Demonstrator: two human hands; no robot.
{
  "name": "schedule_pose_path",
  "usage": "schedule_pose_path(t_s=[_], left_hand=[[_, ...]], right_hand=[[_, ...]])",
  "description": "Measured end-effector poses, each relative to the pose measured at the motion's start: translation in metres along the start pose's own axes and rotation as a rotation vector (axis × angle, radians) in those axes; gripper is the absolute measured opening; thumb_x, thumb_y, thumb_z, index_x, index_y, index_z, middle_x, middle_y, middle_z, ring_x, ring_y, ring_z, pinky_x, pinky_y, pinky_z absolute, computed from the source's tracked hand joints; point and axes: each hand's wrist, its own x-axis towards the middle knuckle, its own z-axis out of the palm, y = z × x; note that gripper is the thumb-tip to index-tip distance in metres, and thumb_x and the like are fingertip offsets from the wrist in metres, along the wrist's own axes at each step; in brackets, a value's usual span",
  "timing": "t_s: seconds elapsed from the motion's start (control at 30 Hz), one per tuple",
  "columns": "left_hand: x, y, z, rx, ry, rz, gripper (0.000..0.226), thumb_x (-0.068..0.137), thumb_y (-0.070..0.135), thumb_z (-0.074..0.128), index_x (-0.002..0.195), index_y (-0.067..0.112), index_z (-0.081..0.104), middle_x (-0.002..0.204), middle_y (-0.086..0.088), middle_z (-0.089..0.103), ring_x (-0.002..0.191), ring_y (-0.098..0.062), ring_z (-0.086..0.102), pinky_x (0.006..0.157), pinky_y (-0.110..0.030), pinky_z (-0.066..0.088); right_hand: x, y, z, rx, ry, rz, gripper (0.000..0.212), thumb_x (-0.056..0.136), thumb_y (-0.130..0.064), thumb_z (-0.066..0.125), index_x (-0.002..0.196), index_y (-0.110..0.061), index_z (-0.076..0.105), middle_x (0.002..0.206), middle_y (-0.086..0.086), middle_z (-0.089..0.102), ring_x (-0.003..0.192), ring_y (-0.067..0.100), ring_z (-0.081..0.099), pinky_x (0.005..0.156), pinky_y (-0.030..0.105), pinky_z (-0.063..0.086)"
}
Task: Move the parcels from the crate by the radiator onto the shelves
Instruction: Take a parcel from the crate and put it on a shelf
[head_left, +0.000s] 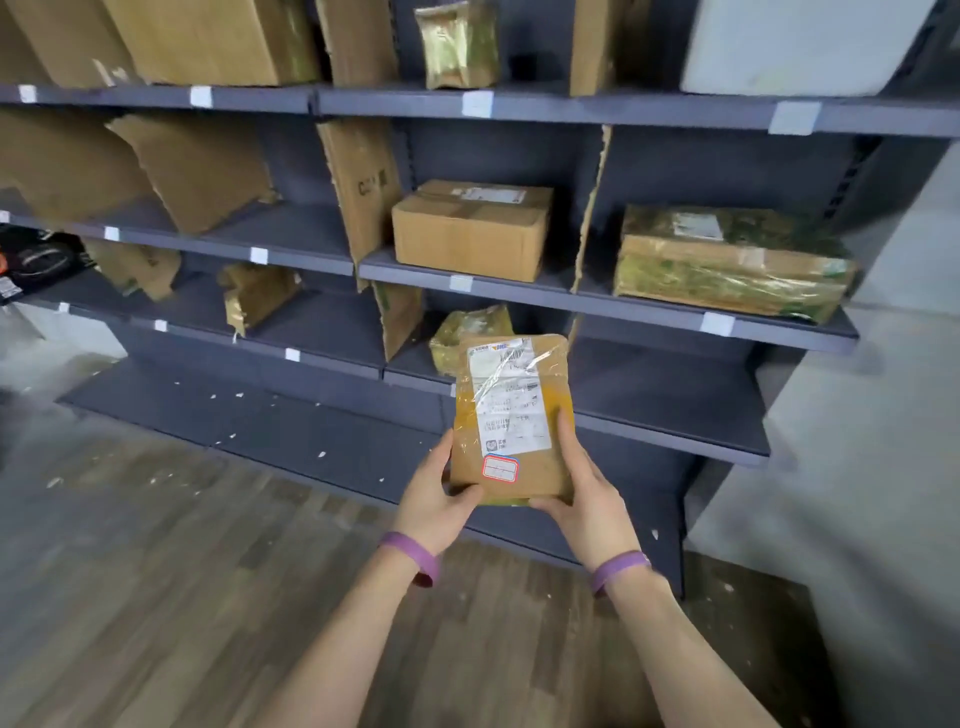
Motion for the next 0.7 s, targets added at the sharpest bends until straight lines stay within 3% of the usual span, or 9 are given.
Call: schedule_pose_path(t_s=[0.07, 0.17, 0.33, 0.43, 0.53, 0.63, 0.7], left_hand=[[-0.005, -0.011, -0.032, -0.007, 0.058, -0.022, 0.064, 0.082, 0.002, 0.06, 0.122, 0.049, 0.048, 0.113, 0.017, 0.064, 0.102, 0.003, 0.059, 0.086, -0.014, 0.047], [-0.012, -0.03, -0.083, -0.029, 0.134, -0.038, 0.061, 0.081, -0.002, 0.058, 0.113, 0.05, 0.051, 0.107, 0.019, 0.066, 0.099, 0.005, 0.059, 0.08, -0.009, 0.046], [-0.018, -0.065, -0.167, -0.055, 0.229, -0.048, 0.06, 0.083, -0.001, 0.06, 0.113, 0.049, 0.05, 0.099, 0.025, 0.066, 0.09, 0.012, 0.058, 0.07, -0.004, 0.044], [-0.02, -0.09, -0.212, -0.079, 0.261, -0.069, 0.061, 0.084, -0.005, 0.058, 0.113, 0.048, 0.049, 0.096, 0.027, 0.067, 0.088, 0.014, 0.059, 0.069, -0.002, 0.043], [-0.022, -0.113, -0.257, -0.085, 0.297, -0.106, 0.057, 0.088, 0.005, 0.061, 0.126, 0.044, 0.045, 0.112, 0.026, 0.059, 0.103, 0.007, 0.056, 0.08, -0.003, 0.042], [-0.026, -0.133, -0.296, -0.055, 0.331, -0.144, 0.048, 0.091, 0.014, 0.06, 0.134, 0.032, 0.046, 0.127, 0.018, 0.056, 0.12, -0.004, 0.051, 0.102, -0.023, 0.041], [-0.028, -0.143, -0.32, -0.039, 0.38, -0.192, 0.055, 0.091, 0.019, 0.062, 0.142, 0.021, 0.041, 0.136, 0.01, 0.048, 0.122, -0.007, 0.048, 0.107, -0.029, 0.037]], right_hand=[[0.012, -0.02, 0.027, -0.017, -0.053, -0.064, 0.107, 0.084, -0.014, 0.073, 0.141, -0.064, -0.003, 0.149, -0.021, 0.034, 0.114, 0.008, 0.049, 0.095, 0.026, 0.047], [0.027, -0.049, 0.074, -0.016, -0.111, -0.127, 0.104, 0.086, -0.013, 0.07, 0.139, -0.066, -0.001, 0.139, -0.025, 0.042, 0.104, 0.005, 0.05, 0.088, 0.02, 0.044], [0.041, -0.098, 0.157, -0.055, -0.182, -0.114, 0.102, 0.087, -0.012, 0.064, 0.136, -0.07, -0.003, 0.108, -0.008, 0.062, 0.086, 0.015, 0.06, 0.078, 0.021, 0.044], [0.047, -0.129, 0.199, -0.063, -0.194, -0.123, 0.103, 0.087, -0.011, 0.063, 0.133, -0.073, -0.005, 0.114, -0.002, 0.065, 0.09, 0.021, 0.064, 0.084, 0.026, 0.049], [0.054, -0.159, 0.238, -0.06, -0.193, -0.133, 0.105, 0.086, -0.01, 0.062, 0.128, -0.077, -0.007, 0.119, 0.002, 0.066, 0.096, 0.028, 0.064, 0.089, 0.033, 0.05], [0.059, -0.181, 0.273, -0.042, -0.196, -0.125, 0.105, 0.086, -0.011, 0.062, 0.127, -0.079, -0.006, 0.116, 0.0, 0.067, 0.091, 0.028, 0.065, 0.084, 0.03, 0.05], [0.063, -0.193, 0.294, -0.027, -0.213, -0.113, 0.102, 0.086, -0.01, 0.061, 0.13, -0.077, -0.003, 0.101, -0.001, 0.066, 0.083, 0.029, 0.065, 0.082, 0.033, 0.052]])
